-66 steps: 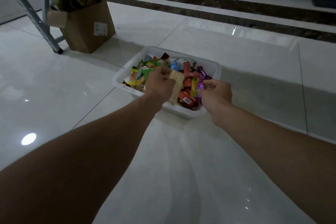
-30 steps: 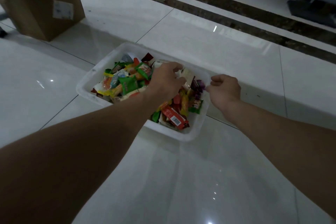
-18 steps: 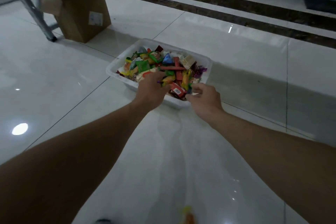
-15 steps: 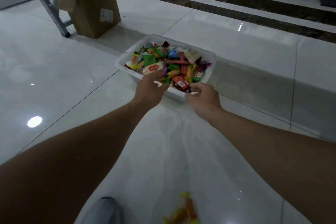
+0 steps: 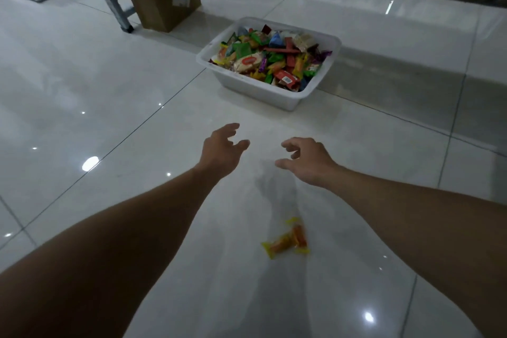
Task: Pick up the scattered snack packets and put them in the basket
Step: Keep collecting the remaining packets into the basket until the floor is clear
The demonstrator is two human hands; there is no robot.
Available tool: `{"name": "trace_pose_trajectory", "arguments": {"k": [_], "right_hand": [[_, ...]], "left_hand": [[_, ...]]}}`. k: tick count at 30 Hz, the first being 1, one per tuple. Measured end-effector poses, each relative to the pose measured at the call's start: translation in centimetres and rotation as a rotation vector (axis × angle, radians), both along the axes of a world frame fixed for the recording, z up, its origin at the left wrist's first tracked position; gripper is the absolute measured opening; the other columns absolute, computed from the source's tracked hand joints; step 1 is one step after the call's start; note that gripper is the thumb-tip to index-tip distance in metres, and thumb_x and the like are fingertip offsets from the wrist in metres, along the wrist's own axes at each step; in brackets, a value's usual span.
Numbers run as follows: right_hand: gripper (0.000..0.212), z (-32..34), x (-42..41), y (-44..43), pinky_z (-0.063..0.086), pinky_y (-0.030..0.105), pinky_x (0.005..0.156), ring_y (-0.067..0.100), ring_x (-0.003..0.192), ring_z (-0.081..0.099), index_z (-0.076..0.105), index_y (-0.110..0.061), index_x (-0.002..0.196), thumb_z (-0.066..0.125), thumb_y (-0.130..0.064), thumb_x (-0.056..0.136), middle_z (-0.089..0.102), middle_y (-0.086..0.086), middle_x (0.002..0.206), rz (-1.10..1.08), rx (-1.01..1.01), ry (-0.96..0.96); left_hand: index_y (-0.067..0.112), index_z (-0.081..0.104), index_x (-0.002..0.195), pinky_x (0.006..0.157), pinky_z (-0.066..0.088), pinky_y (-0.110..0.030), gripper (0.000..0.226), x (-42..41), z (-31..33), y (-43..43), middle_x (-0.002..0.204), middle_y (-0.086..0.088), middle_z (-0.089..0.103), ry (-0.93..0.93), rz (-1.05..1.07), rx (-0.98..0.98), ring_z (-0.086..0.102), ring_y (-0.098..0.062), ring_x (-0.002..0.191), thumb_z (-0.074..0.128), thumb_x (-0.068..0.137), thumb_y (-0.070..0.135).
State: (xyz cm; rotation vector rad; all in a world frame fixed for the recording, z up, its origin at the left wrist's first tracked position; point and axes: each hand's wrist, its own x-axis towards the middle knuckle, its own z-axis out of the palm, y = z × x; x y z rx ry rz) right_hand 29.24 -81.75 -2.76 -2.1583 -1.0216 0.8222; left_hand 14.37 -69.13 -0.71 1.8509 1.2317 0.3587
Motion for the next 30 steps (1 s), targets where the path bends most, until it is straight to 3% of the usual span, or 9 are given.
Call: {"name": "trace_pose_trajectory", "arguments": {"k": [11,21,26,30], "right_hand": [[0.064,-4.5,-4.1,-6.2,0.045,0.024,0.085,0.019,0.113,0.055,0.055,-0.023,0.131,0.079,-0.024,0.072,0.055,0.004,0.129,0.056,-0.285,-0.033],[0.054,-7.1,-6.0,-8.2,0.043,0.024,0.09,0.025,0.114,0.055,0.055,-0.016,0.131,0.068,-0.021,0.079,0.056,0.011,0.126,0.104,-0.368,-0.106],[0.043,-7.3,-6.0,-7.5,0.051,0.032,0.081,0.026,0.1,0.058,0.055,-0.021,0.121,0.063,-0.016,0.079,0.06,0.008,0.115,0.084,-0.354,-0.116],[0.038,-7.4,-5.5,-7.0,0.047,0.033,0.07,0.029,0.093,0.055,0.049,-0.021,0.111,0.061,-0.008,0.077,0.055,0.009,0.104,0.05,-0.358,-0.17]], "left_hand": [[0.024,0.054,0.133,0.099,0.047,-0.038,0.049,-2.2,-5.5,-5.8,0.133,-0.004,0.057,-0.02,-0.068,-0.135,0.061,-0.021,0.111,0.068,0.087,0.028],[0.022,0.056,0.131,0.094,0.05,-0.034,0.048,-5.3,-7.9,-5.5,0.129,-0.005,0.059,0.017,-0.077,-0.139,0.062,-0.022,0.107,0.07,0.085,0.025],[0.021,0.055,0.132,0.092,0.048,-0.03,0.05,-5.9,-8.5,-5.5,0.129,-0.005,0.06,0.055,-0.114,-0.102,0.062,-0.022,0.107,0.07,0.085,0.026],[0.024,0.054,0.132,0.086,0.045,-0.023,0.051,-5.7,-9.1,-6.2,0.128,-0.003,0.06,0.085,-0.192,-0.096,0.06,-0.017,0.103,0.071,0.084,0.027]]}}
